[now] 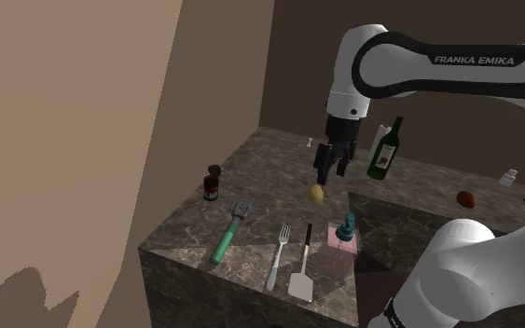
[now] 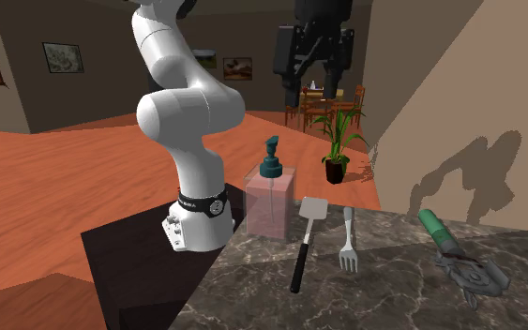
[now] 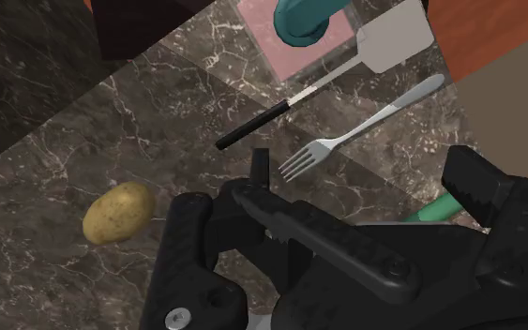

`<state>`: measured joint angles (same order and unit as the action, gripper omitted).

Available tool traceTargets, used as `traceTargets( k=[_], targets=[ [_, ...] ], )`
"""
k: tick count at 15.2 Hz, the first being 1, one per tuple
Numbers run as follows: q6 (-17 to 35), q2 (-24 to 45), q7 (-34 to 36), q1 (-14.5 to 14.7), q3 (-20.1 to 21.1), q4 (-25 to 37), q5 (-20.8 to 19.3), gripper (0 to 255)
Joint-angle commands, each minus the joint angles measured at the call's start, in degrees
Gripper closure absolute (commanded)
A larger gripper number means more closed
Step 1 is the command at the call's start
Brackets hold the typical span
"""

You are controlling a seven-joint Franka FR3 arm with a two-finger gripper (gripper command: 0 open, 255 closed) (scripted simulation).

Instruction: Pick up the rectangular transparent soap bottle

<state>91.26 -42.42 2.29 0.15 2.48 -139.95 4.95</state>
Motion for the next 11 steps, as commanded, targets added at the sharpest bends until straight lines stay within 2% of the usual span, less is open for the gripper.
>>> traceTargets(
  k=[1, 8, 11],
  targets=[
    [0.0, 0.0, 0.0, 0.0, 0.0, 0.0, 0.0, 0],
    [1.6, -13.8, 5.8, -3.3, -0.9, -16.4, 1.8, 0],
    [3.9, -13.9, 5.6, -3.2, -0.7, -18.7, 1.9, 0]
  ],
)
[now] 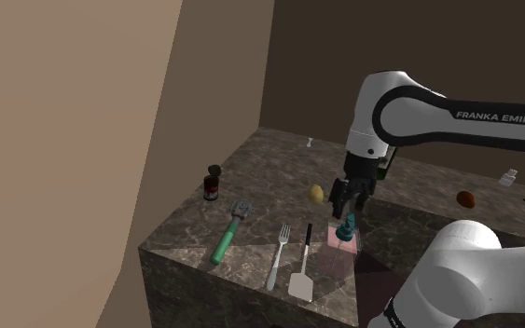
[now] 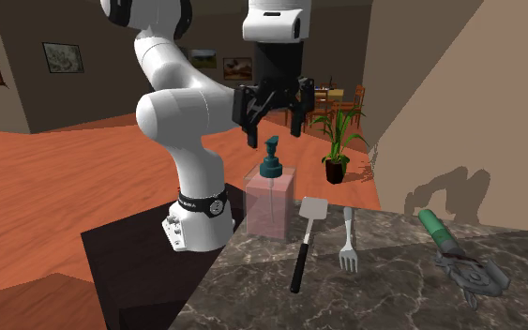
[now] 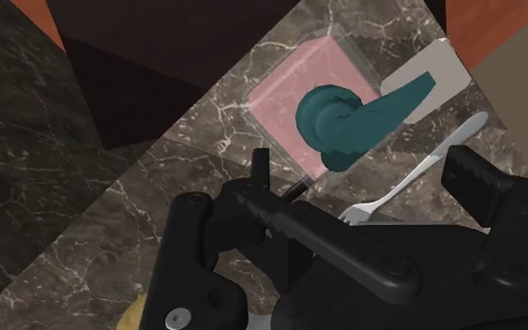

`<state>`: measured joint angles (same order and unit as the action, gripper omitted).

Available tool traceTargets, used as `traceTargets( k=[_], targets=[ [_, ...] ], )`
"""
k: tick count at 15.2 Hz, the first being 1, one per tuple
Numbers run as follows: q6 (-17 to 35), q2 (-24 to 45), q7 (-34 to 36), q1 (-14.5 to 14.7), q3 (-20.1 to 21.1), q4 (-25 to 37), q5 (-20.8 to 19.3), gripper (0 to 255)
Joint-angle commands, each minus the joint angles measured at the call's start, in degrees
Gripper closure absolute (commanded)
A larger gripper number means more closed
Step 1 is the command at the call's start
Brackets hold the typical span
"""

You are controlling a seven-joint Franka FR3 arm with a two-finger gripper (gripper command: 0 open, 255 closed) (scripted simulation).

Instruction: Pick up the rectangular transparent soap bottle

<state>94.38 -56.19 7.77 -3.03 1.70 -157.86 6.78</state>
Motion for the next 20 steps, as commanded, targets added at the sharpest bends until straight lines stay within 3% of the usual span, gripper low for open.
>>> traceTargets(
  k=[1, 7, 8, 17, 20],
  targets=[
    [1.5, -0.1, 0.0, 0.0, 0.1, -1.6, 0.1, 0],
    [4.4, 0.1, -0.2, 0.0, 0.2, -4.2, 0.3, 0],
    [4.3, 0.1, -0.2, 0.0, 0.2, -4.2, 0.3, 255],
    [4.4, 0.1, -0.2, 0.0, 0.2, -4.2, 0.3, 255],
    [2.0, -0.1, 0.0, 0.0, 0.1, -2.0, 0.2, 255]
  ],
)
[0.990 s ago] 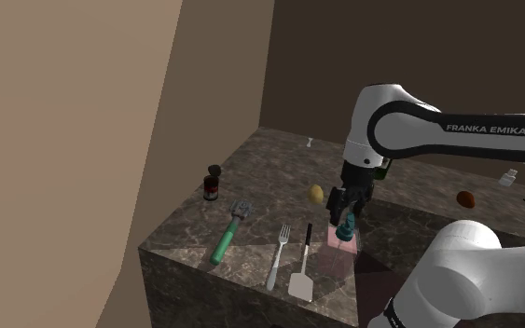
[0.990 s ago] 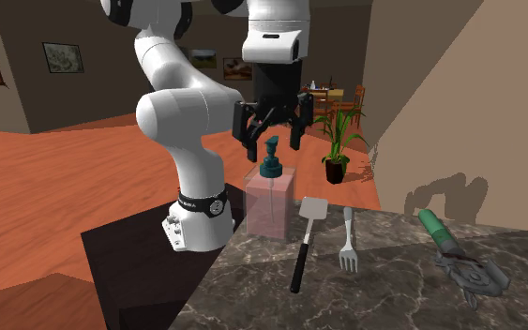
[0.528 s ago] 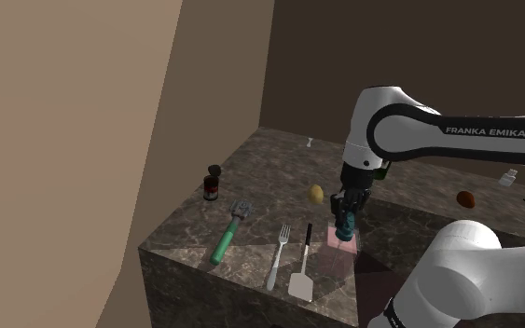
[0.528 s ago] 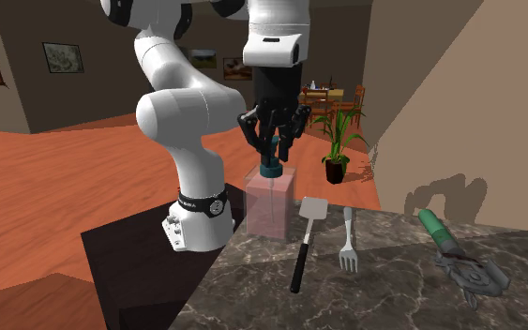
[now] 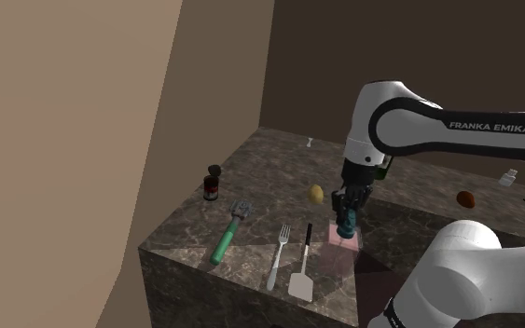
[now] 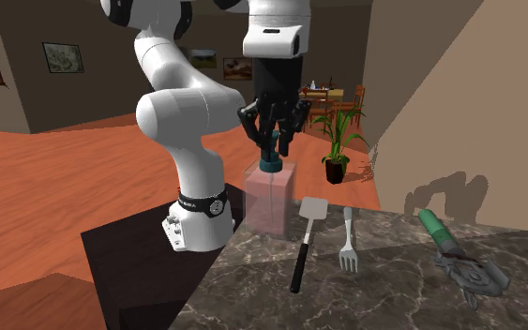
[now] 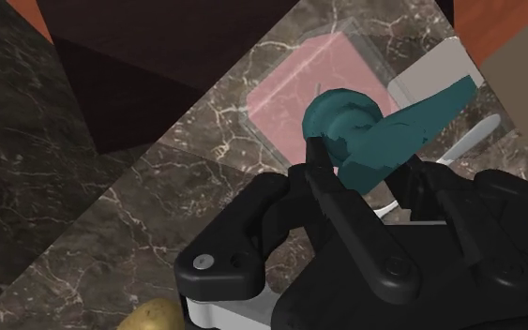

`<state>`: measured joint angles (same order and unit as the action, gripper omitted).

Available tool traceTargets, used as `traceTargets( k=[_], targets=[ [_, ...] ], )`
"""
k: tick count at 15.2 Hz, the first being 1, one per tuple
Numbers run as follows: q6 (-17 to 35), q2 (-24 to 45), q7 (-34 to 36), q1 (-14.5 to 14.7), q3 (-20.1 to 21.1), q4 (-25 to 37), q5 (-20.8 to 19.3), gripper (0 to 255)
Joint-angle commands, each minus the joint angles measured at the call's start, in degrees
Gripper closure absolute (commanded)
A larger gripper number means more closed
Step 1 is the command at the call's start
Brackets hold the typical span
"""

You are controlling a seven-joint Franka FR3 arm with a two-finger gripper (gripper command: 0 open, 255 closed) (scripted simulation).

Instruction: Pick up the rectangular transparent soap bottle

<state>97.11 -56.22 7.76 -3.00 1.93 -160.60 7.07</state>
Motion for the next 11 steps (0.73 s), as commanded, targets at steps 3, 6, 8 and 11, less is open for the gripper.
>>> traceTargets(
  k=[3, 6, 8, 11],
  targets=[
    [-3.1, 0.0, 0.2, -0.1, -0.2, 3.0, -0.3, 255],
    [-5.3, 0.1, 0.4, -0.1, -0.3, 5.4, -0.4, 255],
    [-6.8, 0.2, 0.5, -0.1, -0.4, 7.0, -0.5, 255],
    [-8.9, 0.6, 0.7, -0.2, -0.5, 9.5, -0.5, 255]
  ],
)
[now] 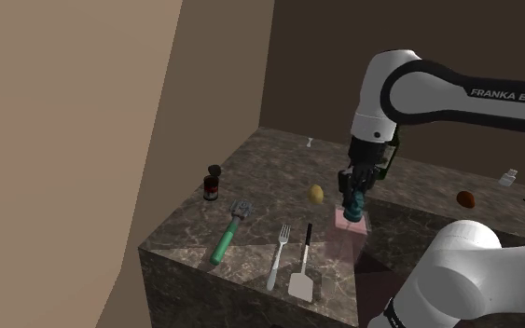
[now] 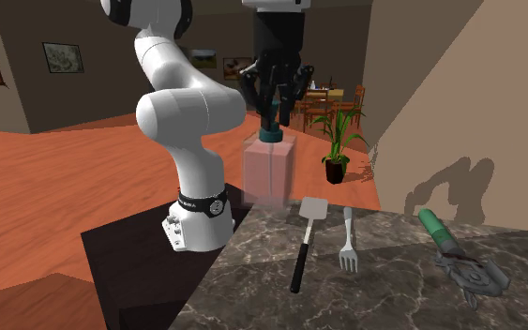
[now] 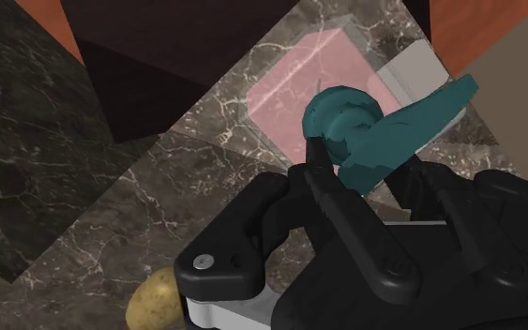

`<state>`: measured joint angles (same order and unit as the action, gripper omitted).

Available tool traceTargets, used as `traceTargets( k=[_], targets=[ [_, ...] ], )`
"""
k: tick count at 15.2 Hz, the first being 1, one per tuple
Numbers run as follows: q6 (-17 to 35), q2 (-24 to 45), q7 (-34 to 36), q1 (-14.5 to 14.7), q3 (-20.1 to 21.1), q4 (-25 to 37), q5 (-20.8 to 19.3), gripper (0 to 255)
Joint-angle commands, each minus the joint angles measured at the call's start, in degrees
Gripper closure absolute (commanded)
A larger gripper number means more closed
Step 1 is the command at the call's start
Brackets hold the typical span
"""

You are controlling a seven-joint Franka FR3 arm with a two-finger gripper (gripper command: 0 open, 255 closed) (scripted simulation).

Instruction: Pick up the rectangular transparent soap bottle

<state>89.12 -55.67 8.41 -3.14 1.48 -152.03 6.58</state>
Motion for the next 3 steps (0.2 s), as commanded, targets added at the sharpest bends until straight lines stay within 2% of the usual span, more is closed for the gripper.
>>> traceTargets(
  k=[1, 3],
  targets=[
    [-1.6, 0.1, 0.1, 0.0, -0.1, 1.7, -0.1, 255],
    [-1.7, 0.2, 0.1, 0.0, -0.1, 1.8, -0.1, 255]
  ],
)
